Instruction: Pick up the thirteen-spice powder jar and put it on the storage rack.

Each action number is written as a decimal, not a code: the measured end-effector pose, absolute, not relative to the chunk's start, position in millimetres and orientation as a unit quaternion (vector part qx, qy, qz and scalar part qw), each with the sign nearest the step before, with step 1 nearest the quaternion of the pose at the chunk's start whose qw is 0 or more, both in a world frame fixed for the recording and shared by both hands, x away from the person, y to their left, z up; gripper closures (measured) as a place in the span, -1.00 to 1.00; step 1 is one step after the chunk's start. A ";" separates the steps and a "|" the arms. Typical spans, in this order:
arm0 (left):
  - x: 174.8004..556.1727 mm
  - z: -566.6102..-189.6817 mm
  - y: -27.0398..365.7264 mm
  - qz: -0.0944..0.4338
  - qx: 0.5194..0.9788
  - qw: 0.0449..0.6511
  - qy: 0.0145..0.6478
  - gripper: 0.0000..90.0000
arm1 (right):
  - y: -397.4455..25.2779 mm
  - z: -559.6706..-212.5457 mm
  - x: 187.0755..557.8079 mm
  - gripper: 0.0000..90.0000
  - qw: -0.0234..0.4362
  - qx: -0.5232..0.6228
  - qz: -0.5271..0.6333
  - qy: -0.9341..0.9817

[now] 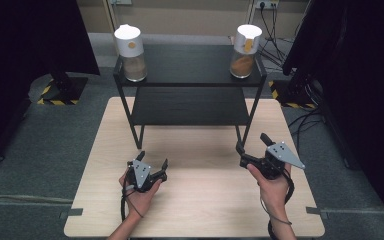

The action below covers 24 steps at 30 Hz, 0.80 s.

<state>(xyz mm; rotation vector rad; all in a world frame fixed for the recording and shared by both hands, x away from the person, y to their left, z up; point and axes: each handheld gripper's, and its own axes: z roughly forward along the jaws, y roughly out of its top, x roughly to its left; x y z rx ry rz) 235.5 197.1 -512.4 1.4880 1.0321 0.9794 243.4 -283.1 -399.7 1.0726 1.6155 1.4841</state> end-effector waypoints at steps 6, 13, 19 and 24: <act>235.7 -512.3 197.0 0.407 0.619 0.515 0.430 -0.71 | -285.5 -407.4 240.2 -0.84 0.340 0.416 0.566 0.626; 235.7 -512.4 197.0 0.408 0.619 0.515 0.430 -0.71 | -286.6 -415.7 236.8 -0.84 0.336 0.420 0.558 0.632; 235.7 -512.3 196.9 0.408 0.619 0.515 0.430 -0.71 | -287.1 -425.9 234.4 -0.84 0.328 0.423 0.550 0.641; 235.6 -512.3 196.8 0.408 0.619 0.515 0.430 -0.71 | -288.1 -434.7 231.9 -0.84 0.322 0.427 0.544 0.647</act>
